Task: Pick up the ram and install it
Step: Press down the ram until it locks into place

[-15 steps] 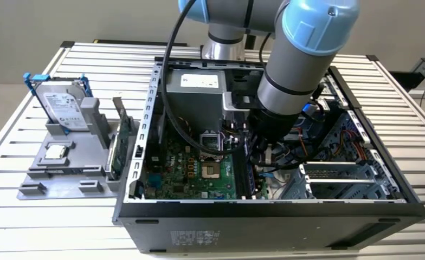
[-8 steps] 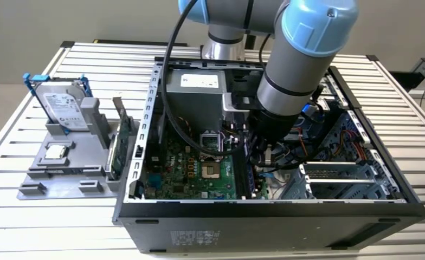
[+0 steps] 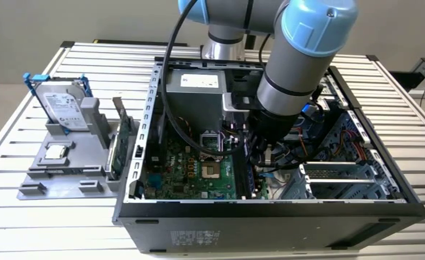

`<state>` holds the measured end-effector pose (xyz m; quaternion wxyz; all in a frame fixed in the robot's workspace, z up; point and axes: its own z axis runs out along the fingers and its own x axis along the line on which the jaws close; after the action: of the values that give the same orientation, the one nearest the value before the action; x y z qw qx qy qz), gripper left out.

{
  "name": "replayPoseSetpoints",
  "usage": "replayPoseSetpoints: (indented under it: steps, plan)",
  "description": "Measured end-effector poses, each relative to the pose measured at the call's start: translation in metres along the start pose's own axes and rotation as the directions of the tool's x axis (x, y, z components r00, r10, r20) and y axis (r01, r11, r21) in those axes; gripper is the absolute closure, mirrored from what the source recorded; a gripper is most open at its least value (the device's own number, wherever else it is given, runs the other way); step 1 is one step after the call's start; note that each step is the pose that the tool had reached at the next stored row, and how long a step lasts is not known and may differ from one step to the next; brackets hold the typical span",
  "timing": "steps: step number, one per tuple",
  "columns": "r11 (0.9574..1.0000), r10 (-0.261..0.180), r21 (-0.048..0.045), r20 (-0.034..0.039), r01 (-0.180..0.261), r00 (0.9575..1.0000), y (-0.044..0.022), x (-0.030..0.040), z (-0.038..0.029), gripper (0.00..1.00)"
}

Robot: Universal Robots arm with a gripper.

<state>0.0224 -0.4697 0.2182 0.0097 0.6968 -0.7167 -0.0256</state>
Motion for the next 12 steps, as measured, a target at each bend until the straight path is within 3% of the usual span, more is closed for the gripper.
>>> replayPoseSetpoints:
  steps: [12]
  plan:
    - [1.0,0.0,0.0,0.0001,0.0,1.0,0.0,0.0,0.0002,1.0]
